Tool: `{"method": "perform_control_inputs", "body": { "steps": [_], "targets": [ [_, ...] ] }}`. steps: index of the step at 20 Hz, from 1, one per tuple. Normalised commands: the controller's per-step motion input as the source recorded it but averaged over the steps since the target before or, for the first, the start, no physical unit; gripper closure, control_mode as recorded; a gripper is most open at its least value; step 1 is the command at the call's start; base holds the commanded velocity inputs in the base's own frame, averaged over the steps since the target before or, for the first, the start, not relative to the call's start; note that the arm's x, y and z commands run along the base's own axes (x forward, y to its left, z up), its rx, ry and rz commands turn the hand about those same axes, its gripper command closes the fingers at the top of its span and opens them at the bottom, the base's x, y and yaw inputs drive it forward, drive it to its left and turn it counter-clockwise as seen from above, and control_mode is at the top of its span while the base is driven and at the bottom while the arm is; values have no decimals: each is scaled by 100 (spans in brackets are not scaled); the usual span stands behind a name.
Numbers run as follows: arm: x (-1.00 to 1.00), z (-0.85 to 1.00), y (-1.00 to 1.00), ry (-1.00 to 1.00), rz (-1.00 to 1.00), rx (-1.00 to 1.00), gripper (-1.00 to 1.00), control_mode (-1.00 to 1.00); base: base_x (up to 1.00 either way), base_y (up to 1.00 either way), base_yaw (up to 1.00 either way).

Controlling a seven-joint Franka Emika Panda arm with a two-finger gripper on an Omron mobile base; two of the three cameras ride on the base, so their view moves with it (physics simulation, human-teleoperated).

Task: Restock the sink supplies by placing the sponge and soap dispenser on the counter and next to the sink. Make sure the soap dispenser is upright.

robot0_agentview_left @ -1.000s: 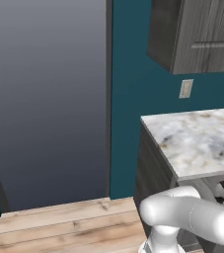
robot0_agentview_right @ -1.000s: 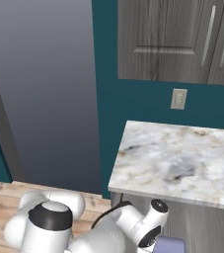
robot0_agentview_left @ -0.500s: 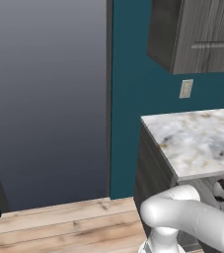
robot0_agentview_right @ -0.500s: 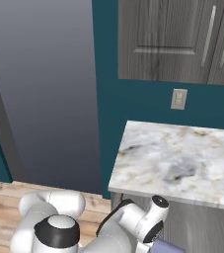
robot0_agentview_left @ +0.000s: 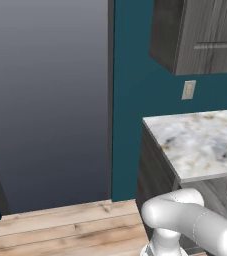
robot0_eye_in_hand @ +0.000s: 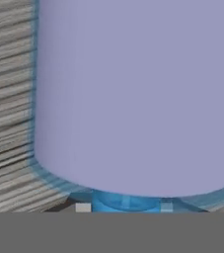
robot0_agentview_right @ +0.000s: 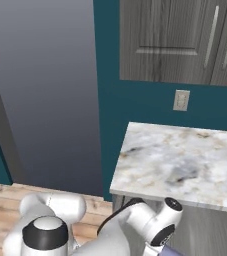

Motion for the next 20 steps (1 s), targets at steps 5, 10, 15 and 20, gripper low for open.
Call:
{"method": "perform_control_inputs", "body": {
  "steps": [5,10,15,20],
  "targets": [
    [-53,76,-14,-5,-12,0,100,-100,0,0,0],
    [-3,99,0,-6,-12,-4,100,-100,0,0,0],
    [0,87,37,-4,-7,-8,100,-100,0,0,0],
    [3,12,13,0,-1,-2,100,-100,0,0,0]
  ]
}}
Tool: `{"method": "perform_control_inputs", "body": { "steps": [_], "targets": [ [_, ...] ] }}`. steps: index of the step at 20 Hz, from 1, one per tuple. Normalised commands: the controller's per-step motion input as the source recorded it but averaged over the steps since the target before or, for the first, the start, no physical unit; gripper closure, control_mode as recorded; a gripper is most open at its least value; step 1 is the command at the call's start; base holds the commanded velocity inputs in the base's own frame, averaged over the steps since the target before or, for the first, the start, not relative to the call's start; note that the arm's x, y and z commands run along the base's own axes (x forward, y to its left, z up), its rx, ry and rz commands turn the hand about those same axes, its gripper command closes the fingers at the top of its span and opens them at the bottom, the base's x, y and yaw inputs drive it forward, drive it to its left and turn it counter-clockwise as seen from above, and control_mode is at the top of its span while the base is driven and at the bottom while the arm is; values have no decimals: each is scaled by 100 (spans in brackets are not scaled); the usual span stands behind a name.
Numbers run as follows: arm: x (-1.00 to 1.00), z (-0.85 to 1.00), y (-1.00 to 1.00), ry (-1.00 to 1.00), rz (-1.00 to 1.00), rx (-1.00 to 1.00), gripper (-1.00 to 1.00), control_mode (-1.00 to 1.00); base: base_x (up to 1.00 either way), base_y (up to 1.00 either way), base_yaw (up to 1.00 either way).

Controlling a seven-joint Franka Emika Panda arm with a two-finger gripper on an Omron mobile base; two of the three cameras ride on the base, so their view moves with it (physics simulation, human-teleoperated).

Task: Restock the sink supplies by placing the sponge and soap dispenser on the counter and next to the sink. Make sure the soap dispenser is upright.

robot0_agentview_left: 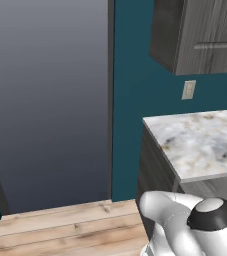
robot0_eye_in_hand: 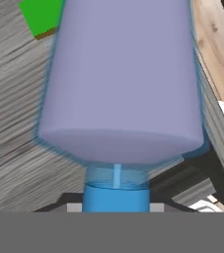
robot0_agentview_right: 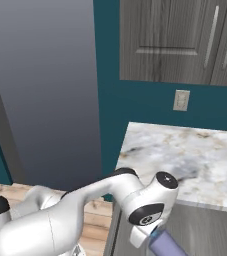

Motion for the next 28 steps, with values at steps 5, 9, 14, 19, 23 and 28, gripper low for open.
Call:
{"method": "perform_control_inputs", "body": {
  "steps": [5,9,14,19,23,28],
  "targets": [
    [2,13,2,-1,0,-1,100,-100,0,0,0],
    [-3,57,8,-1,0,-7,100,-100,0,0,0],
    [0,50,7,-1,0,-10,100,-100,0,0,0],
    [7,19,0,-3,11,-6,100,-100,0,0,0],
    [29,8,12,-3,29,0,100,-100,0,0,0],
    [53,9,48,0,39,0,100,-100,0,0,0]
  ]
}}
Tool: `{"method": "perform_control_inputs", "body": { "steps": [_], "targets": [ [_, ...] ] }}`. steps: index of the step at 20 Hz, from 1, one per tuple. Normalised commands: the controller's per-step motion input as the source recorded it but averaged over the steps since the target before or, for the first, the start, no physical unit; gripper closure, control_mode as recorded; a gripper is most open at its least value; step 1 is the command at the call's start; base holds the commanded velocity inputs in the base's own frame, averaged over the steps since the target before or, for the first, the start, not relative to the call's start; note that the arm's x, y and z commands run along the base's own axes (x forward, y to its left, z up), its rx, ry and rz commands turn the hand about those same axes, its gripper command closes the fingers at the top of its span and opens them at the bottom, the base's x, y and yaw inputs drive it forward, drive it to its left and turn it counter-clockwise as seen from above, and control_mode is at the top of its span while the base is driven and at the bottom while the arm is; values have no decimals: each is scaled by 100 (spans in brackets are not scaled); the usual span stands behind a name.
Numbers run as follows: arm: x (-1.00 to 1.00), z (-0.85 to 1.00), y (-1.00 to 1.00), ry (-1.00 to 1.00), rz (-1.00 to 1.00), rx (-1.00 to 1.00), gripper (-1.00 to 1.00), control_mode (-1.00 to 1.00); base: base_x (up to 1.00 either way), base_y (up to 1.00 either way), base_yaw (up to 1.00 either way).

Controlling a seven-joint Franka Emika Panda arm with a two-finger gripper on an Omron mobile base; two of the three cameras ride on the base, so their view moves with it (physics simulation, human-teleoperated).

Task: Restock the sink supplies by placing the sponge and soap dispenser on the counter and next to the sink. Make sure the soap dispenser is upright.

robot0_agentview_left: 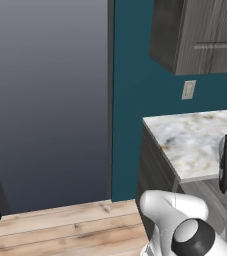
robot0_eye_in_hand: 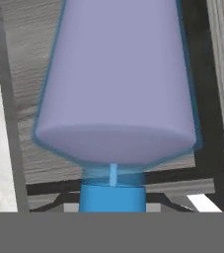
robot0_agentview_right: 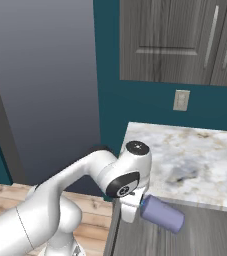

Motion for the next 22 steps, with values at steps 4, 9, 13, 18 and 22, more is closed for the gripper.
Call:
{"method": "perform_control_inputs", "body": {
  "steps": [4,9,13,18,22],
  "targets": [
    [21,51,28,-10,31,-6,100,-100,0,0,0],
    [15,59,59,-6,16,-9,100,-100,0,0,0],
    [36,29,59,0,22,-4,100,-100,0,0,0],
    [15,18,57,-1,23,-4,100,-100,0,0,0],
    [0,2,17,0,6,-2,100,100,0,60,19]
  ]
}}
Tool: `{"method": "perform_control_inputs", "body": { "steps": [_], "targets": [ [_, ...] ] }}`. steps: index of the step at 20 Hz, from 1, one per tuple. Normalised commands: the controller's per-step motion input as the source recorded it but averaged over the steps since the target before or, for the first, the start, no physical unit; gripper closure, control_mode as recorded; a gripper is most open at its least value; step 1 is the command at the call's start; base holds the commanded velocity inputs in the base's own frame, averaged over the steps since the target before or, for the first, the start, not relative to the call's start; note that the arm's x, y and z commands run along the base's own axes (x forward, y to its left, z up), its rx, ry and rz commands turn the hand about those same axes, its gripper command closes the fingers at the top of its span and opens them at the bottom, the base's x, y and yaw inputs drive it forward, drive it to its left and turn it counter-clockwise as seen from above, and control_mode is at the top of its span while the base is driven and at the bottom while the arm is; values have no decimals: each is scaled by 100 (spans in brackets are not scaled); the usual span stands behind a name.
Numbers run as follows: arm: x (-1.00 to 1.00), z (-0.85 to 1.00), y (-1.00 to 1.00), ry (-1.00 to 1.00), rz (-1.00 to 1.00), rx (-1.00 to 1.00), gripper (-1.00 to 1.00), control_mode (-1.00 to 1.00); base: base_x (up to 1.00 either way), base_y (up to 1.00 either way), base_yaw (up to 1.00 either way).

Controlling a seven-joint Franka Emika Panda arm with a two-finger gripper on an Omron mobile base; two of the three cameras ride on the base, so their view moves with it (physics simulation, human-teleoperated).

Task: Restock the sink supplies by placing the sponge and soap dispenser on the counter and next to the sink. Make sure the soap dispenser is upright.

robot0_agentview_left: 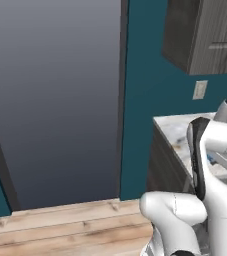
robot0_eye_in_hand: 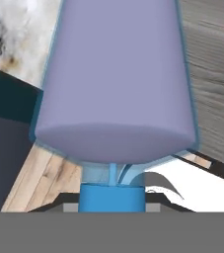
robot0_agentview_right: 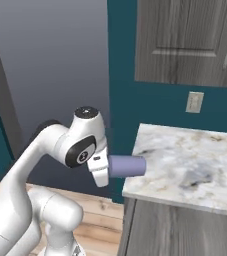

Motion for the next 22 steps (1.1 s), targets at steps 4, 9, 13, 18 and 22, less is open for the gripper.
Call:
{"method": "perform_control_inputs", "body": {
  "steps": [4,9,13,18,22],
  "targets": [
    [0,0,0,0,0,0,100,100,0,81,33],
    [0,0,0,0,0,0,100,100,-6,74,38],
    [0,0,0,0,0,0,100,100,-34,65,37],
    [0,0,0,0,0,0,100,100,-47,61,43],
    [0,0,0,0,0,0,100,100,-60,49,53]
  ]
}}
